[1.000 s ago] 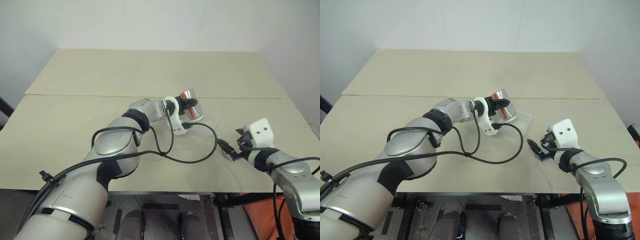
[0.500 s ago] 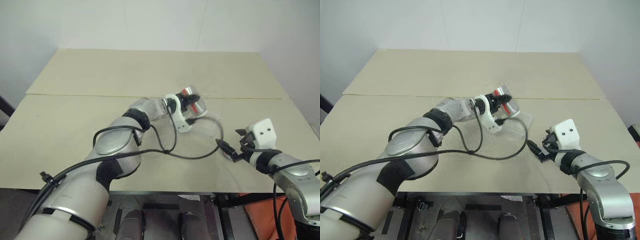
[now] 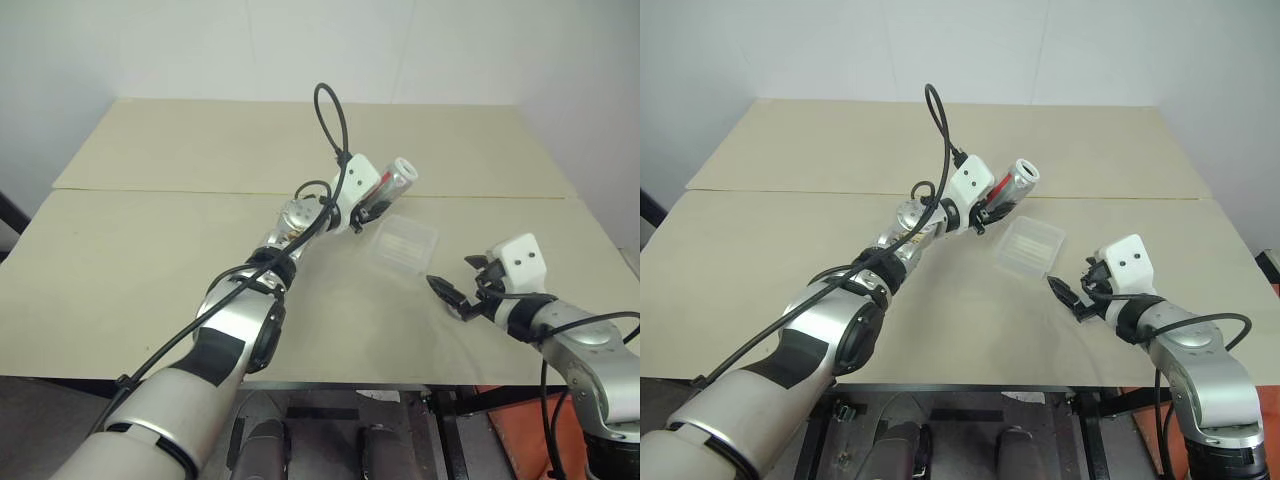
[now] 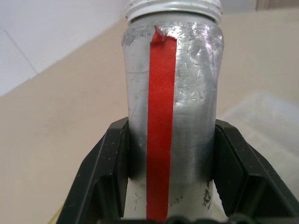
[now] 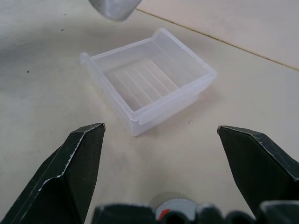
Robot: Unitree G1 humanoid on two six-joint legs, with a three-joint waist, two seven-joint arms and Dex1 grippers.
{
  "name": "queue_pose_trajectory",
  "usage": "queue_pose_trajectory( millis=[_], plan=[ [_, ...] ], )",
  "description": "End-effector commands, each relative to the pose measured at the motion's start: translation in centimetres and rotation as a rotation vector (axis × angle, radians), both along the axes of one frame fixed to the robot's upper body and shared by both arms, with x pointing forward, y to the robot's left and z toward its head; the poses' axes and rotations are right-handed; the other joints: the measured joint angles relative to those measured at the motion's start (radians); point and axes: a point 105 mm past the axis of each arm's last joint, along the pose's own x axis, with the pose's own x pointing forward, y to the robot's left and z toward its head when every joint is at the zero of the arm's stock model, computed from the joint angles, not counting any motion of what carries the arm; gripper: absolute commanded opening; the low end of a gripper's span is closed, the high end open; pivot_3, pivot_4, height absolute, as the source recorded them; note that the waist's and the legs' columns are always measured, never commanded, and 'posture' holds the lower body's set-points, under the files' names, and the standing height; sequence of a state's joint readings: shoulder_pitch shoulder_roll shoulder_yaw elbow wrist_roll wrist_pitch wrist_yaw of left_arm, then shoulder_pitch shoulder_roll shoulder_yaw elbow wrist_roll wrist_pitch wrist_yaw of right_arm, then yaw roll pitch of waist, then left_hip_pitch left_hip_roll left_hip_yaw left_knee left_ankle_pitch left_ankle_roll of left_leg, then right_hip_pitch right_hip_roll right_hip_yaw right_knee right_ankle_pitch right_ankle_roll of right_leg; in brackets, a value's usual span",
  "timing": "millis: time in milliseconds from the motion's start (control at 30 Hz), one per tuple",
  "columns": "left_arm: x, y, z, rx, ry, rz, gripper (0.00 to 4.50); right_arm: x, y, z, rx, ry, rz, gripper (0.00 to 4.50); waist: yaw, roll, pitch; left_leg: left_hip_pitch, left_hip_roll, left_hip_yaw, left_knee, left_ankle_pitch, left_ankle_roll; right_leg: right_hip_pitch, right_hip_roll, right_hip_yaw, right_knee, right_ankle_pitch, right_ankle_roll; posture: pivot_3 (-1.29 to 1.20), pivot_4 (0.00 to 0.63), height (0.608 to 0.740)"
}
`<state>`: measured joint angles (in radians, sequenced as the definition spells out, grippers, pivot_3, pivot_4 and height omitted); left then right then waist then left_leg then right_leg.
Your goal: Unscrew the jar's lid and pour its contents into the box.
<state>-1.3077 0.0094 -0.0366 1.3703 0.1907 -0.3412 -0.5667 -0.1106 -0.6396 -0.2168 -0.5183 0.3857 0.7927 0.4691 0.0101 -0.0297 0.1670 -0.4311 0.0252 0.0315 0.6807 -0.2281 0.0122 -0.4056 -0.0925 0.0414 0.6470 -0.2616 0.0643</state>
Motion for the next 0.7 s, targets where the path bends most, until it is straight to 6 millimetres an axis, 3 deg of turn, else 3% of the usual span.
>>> queue_pose_trajectory(
  millis=[33,200,433,533,700],
  plan=[
    [0.1,0.0,1.9,0.127,-0.210,0.008,2.13,0.0,0.0,1.7,-0.018,-0.065,0.016,4.47,0.001,0.000,0.000,0.000,0.000,0.000,0.000,0.000,0.000,0.000,0.000,0.000,0.000,0.000,0.000,0.00,0.150,0.740],
    [0.4,-0.1,4.4,0.633,-0.794,0.026,2.13,-1.2,0.2,1.9,-0.073,-0.068,0.065,4.47,0.003,0.000,0.000,0.000,-0.001,-0.001,0.000,0.000,0.000,0.000,0.000,0.000,0.000,0.000,0.000,0.00,0.150,0.740],
    [-1.1,-2.7,3.8,1.107,-1.433,-0.214,2.13,-1.9,0.5,2.0,-0.047,-0.092,0.060,4.47,0.015,0.000,0.000,0.000,-0.003,-0.001,0.000,0.000,0.000,0.001,-0.002,0.000,-0.002,0.000,0.002,0.00,0.150,0.740],
    [-1.3,-3.2,2.3,1.263,-1.567,-0.329,2.13,-1.8,0.3,2.3,-0.012,-0.112,0.016,4.47,0.015,-0.001,0.000,-0.001,-0.003,-0.001,0.000,0.000,0.000,0.001,-0.002,0.000,-0.002,0.000,0.002,0.00,0.150,0.740],
    [-1.6,-4.2,2.5,1.237,-1.582,-0.308,2.13,-2.2,0.5,3.0,0.019,-0.145,-0.005,4.47,0.005,0.000,0.000,-0.001,-0.003,-0.001,-0.001,0.000,0.000,-0.001,-0.002,0.001,-0.001,-0.001,0.002,0.00,0.150,0.740]
  ],
)
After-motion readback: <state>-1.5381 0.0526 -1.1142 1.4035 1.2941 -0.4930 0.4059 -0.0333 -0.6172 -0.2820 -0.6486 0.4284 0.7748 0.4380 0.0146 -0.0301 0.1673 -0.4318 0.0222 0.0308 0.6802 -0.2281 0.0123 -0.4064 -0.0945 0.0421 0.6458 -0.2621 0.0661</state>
